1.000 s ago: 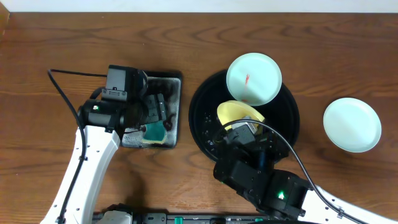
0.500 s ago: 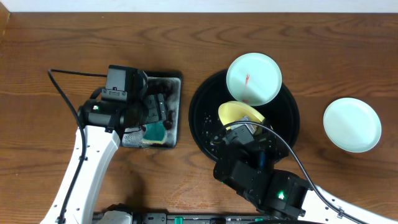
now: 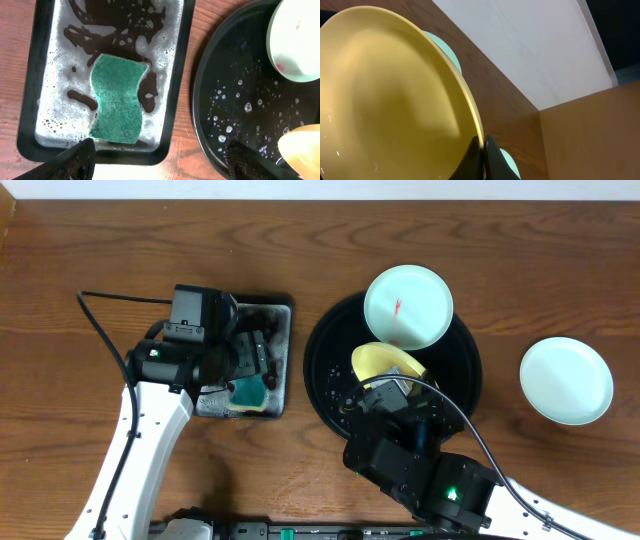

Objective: Clean dirty plates on tray and stack at the side
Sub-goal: 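Lift the yellow plate's edge with the right gripper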

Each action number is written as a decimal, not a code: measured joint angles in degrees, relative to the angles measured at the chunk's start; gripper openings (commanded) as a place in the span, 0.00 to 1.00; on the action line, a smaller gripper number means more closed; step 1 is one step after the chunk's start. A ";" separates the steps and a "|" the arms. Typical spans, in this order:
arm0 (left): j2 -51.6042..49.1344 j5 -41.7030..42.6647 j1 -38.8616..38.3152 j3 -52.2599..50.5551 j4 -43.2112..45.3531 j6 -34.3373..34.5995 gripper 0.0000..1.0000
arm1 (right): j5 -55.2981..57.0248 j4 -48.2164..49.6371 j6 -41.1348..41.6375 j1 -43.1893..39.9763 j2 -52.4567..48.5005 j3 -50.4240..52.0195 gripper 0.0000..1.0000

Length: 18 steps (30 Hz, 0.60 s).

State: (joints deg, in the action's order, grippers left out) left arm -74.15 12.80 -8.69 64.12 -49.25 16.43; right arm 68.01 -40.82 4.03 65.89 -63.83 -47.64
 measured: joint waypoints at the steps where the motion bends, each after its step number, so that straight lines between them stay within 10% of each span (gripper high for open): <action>1: 0.00 0.00 0.00 0.00 0.00 0.00 0.83 | 0.00 0.00 0.00 0.00 0.00 0.00 0.01; 18: 0.00 0.00 0.00 0.00 -0.02 0.00 0.83 | 0.42 0.04 0.00 0.00 0.00 -0.02 0.01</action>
State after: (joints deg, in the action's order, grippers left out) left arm -74.15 12.80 -8.69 64.12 -49.28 16.43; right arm 68.42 -40.77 4.03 65.89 -63.83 -47.66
